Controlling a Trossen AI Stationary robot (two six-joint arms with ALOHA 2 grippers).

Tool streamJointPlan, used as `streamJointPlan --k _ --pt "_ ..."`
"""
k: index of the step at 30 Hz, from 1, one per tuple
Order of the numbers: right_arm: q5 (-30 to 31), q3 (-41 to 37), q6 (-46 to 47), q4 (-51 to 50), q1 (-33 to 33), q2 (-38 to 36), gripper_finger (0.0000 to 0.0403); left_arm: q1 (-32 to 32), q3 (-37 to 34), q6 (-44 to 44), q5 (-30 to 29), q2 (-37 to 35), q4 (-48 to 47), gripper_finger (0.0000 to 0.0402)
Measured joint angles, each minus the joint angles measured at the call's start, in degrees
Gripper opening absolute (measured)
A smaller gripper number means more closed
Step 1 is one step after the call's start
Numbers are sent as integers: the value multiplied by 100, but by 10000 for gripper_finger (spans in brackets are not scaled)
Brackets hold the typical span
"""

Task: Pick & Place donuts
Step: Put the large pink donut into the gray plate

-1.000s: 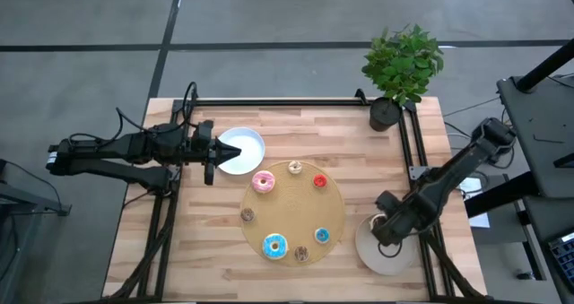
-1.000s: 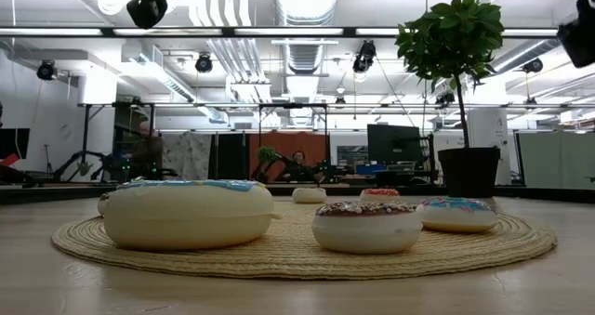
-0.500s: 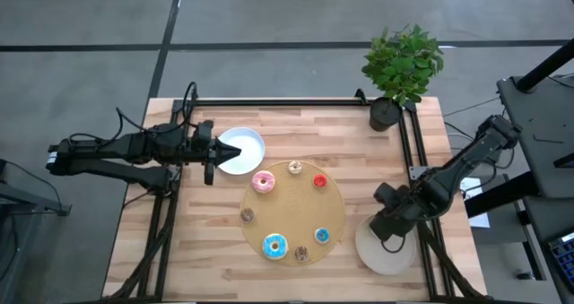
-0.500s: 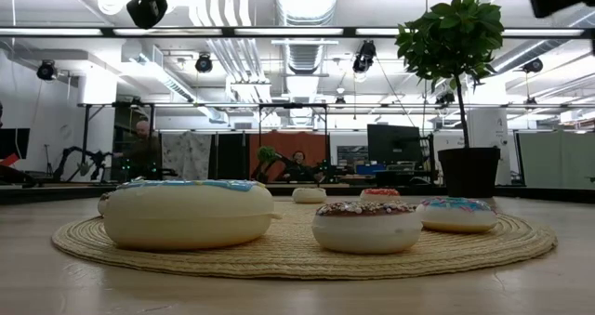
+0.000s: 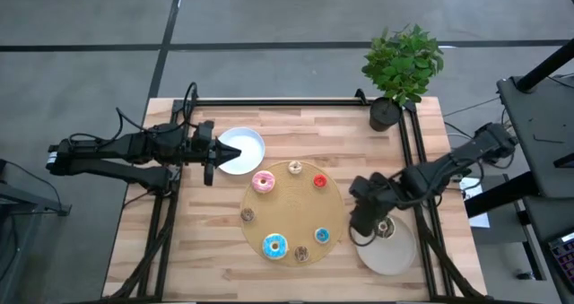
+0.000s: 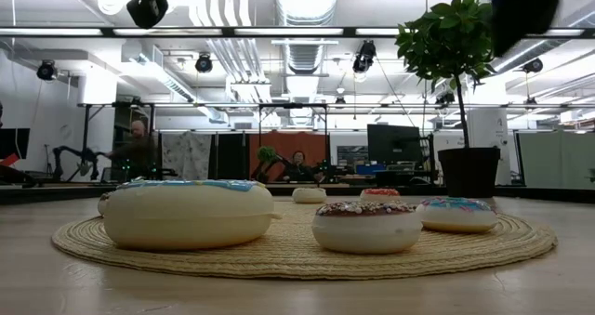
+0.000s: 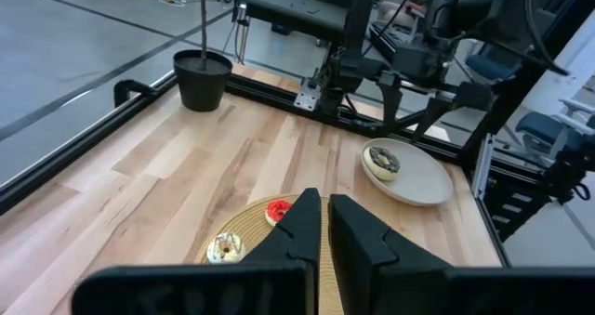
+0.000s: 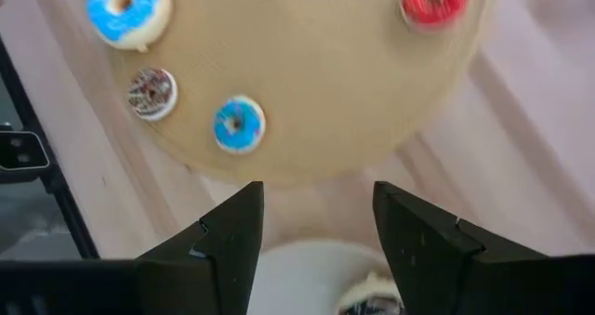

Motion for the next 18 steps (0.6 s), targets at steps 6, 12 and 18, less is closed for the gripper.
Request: streamJointPlan --k 6,12,18 --pt "-5 754 -832 5 -460 675 194 0 -1 0 4 0 -2 0" --pt "-73 1300 -1158 -10 -1014 1161 194 2 1 13 6 0 -2 0" --pt "-468 1505 -1459 -14 -1541 1407 194 1 0 17 9 0 -1 0"
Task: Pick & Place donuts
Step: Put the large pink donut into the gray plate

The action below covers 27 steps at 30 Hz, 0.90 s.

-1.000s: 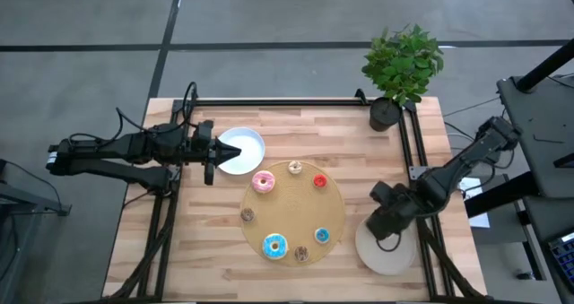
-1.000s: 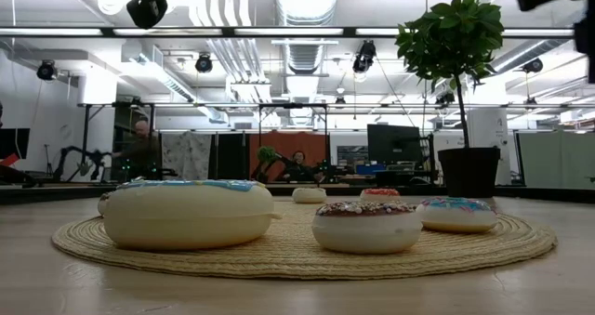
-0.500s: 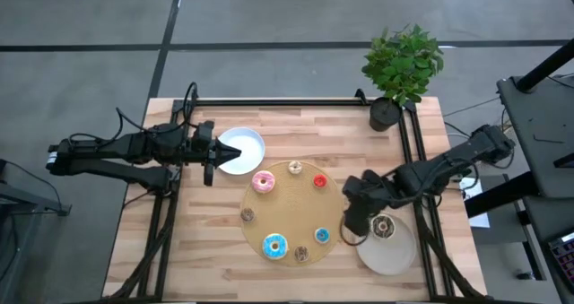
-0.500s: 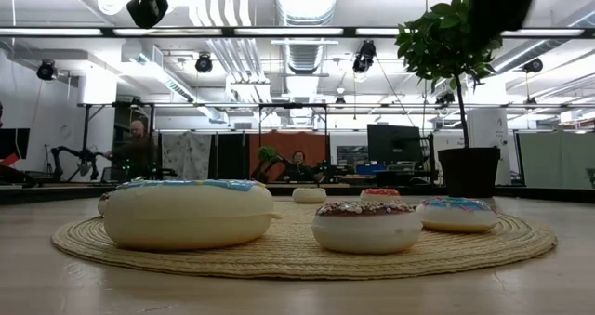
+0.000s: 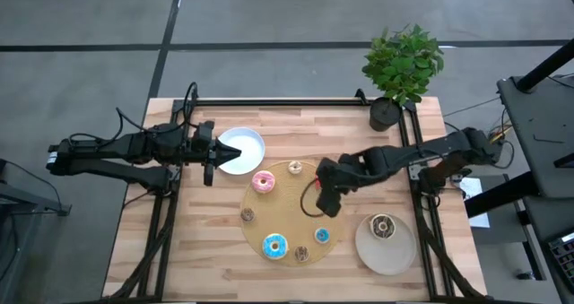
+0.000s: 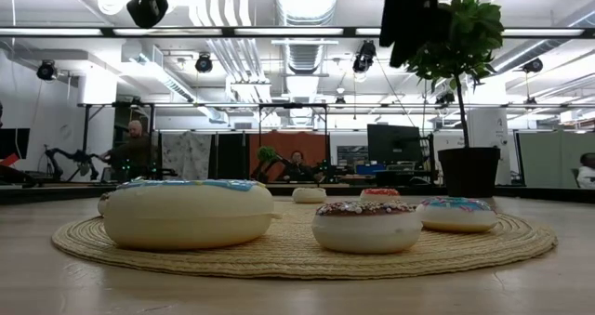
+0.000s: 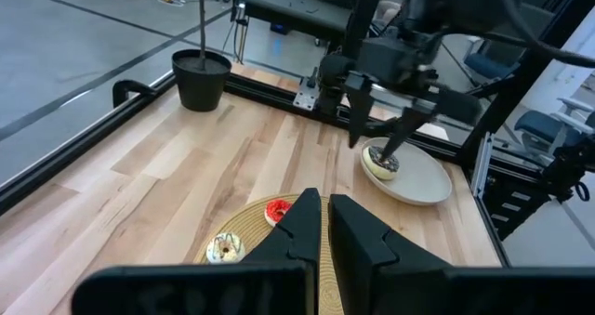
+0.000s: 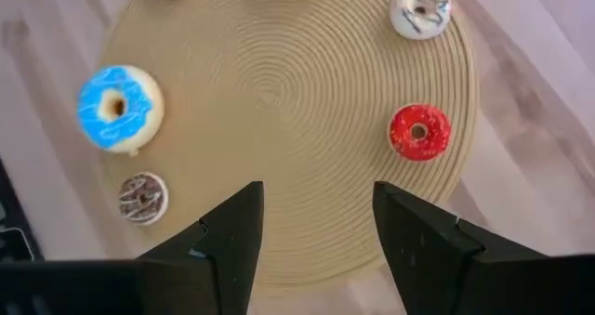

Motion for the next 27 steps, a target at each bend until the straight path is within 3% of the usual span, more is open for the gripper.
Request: streamJointPlan --k 22,27 --pt "-348 60 -799 515 -696 95 194 0 1 136 4 -2 -1 0" --pt "-608 60 -903 1207 -875 149 194 1 1 136 4 -2 -1 0"
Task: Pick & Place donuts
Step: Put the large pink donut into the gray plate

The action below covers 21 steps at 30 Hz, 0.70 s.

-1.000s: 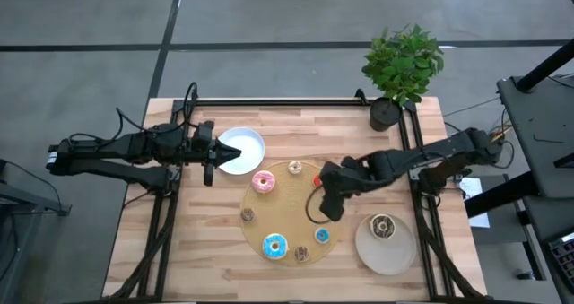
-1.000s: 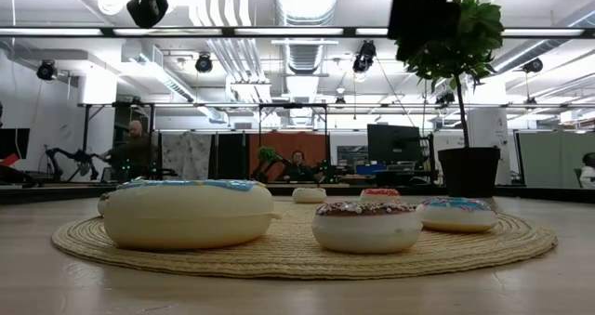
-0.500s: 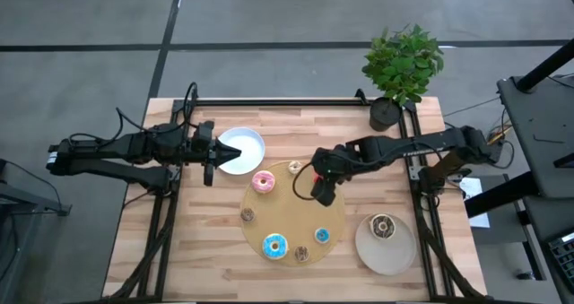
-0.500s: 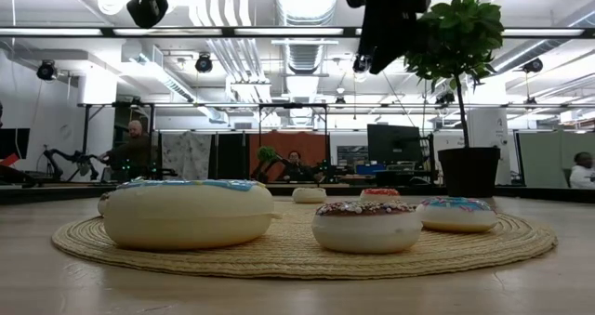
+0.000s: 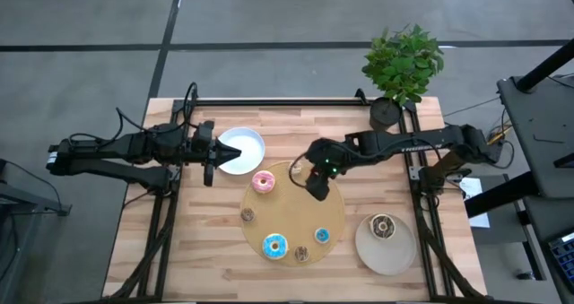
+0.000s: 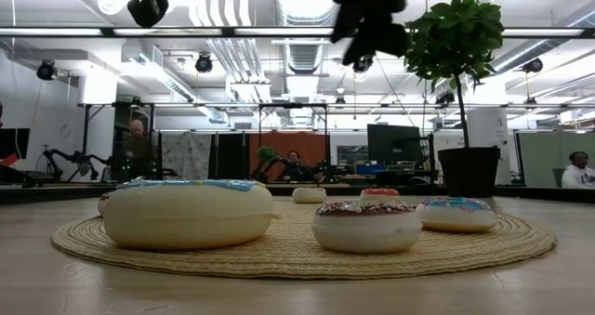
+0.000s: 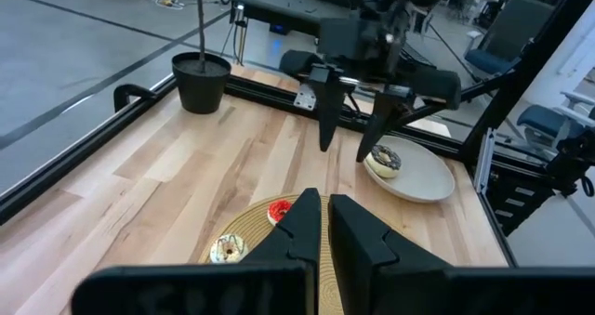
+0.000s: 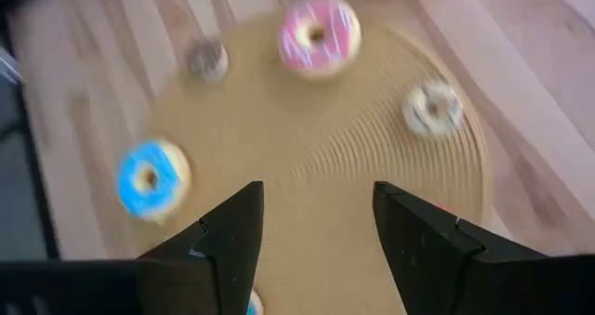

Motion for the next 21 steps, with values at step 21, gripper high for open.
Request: streamJointPlan --k 21 --pt "-142 1096 -595 447 -517 1739 194 -1 0 -16 2 0 1 0"
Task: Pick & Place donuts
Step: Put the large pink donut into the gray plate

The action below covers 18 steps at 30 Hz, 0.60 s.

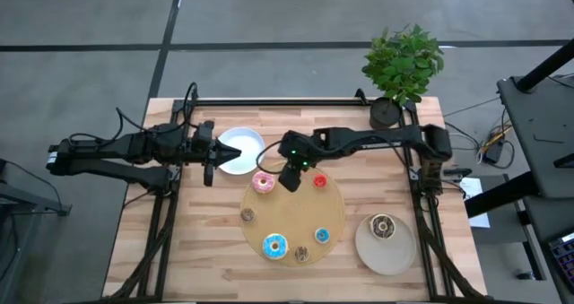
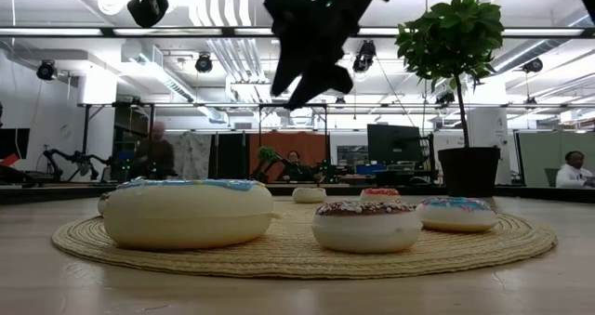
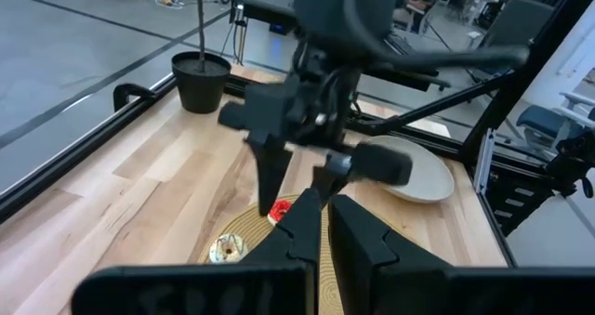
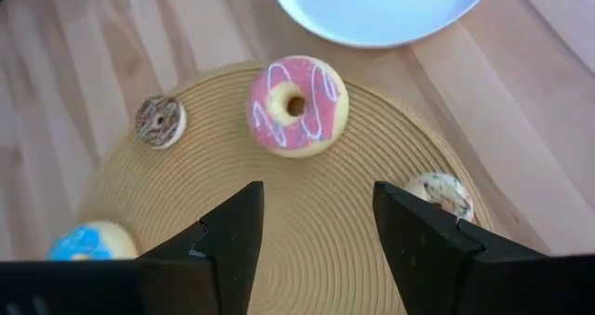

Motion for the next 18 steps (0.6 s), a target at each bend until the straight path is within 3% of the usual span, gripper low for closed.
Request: streamJointPlan --k 13,18 --pt "-64 1473 -439 -135 -113 1335 194 1 0 -14 11 0 1 0" --pt "-196 2045 -455 -609 -119 1716 194 0 0 -12 360 -2 -22 0"
